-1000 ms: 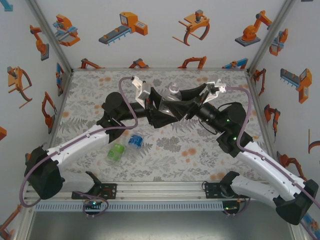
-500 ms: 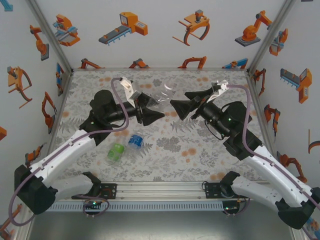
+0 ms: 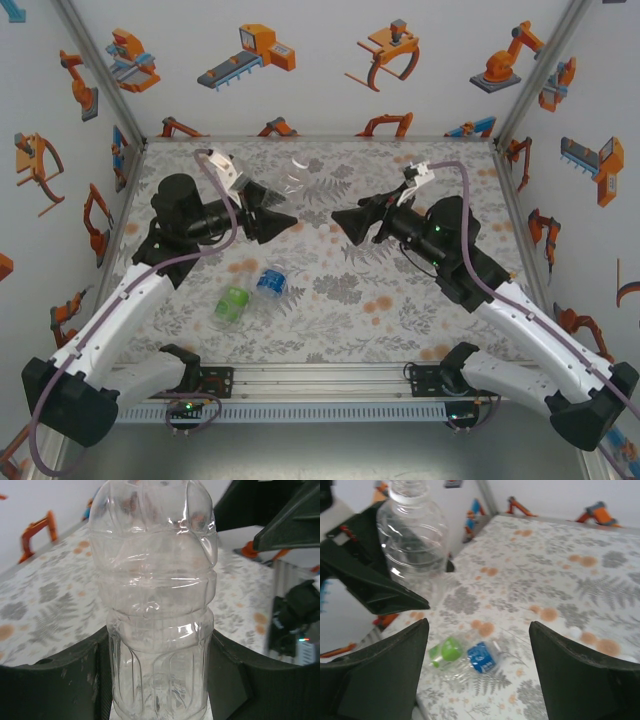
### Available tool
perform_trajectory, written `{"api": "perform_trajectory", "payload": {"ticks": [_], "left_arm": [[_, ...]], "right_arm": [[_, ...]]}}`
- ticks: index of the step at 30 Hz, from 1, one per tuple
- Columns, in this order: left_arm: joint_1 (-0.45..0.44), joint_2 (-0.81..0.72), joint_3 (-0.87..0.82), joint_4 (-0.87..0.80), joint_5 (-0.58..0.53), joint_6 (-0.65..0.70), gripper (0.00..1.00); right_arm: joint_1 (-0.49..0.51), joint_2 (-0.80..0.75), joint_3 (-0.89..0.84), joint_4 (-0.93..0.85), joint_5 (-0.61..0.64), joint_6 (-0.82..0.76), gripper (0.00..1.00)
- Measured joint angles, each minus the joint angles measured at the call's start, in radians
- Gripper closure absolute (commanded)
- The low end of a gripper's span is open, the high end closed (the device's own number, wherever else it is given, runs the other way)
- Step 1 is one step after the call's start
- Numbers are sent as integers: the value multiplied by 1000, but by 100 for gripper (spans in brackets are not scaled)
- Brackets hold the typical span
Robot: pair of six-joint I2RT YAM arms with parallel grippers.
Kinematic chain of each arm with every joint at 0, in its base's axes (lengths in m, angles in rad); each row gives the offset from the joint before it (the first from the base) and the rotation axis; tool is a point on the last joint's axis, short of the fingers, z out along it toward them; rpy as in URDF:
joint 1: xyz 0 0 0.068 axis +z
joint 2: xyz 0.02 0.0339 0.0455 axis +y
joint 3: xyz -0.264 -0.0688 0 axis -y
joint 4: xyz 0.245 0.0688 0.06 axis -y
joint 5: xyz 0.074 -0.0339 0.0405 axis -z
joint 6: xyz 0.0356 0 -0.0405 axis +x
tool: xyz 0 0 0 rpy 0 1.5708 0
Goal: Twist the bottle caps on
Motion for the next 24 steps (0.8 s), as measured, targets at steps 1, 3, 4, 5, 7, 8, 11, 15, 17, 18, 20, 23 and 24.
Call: {"api": "perform_trajectory", "payload": {"ticks": [1, 3, 4, 5, 7, 8, 11, 15, 17, 18, 20, 23, 24], "left_arm": [[-2, 3, -8, 36, 37, -27, 91], [-4, 12, -18, 105, 92, -78, 91], [-8, 18, -22, 142, 115, -103, 91], [-13, 24, -24, 170, 132, -124, 91], [-36, 35, -24, 220, 163, -157, 91], [-49, 38, -24, 236, 174, -165, 91], [-96, 49, -21, 259, 198, -175, 91], [-141, 69, -6, 262, 207, -179, 90], [-152, 77, 2, 264, 205, -182, 89], [-154, 79, 6, 265, 204, -184, 88], [-159, 84, 11, 265, 196, -187, 87], [-163, 84, 13, 268, 188, -190, 84], [-166, 85, 13, 269, 183, -190, 83]], "right_arm": [[0, 1, -8, 38, -34, 12, 22], [0, 10, -10, 110, -96, 31, 20], [0, 17, -9, 152, -126, 43, 19], [0, 24, -7, 179, -146, 51, 19], [0, 50, 5, 236, -193, 73, 19], [0, 63, 12, 256, -208, 80, 19], [0, 117, 54, 300, -256, 102, 19], [0, 173, 101, 351, -312, 127, 26], [0, 188, 113, 367, -336, 135, 32], [0, 194, 118, 374, -346, 142, 34], [0, 200, 121, 381, -364, 146, 39], [-1, 200, 121, 383, -369, 146, 47], [-1, 200, 121, 383, -369, 145, 51]]}}
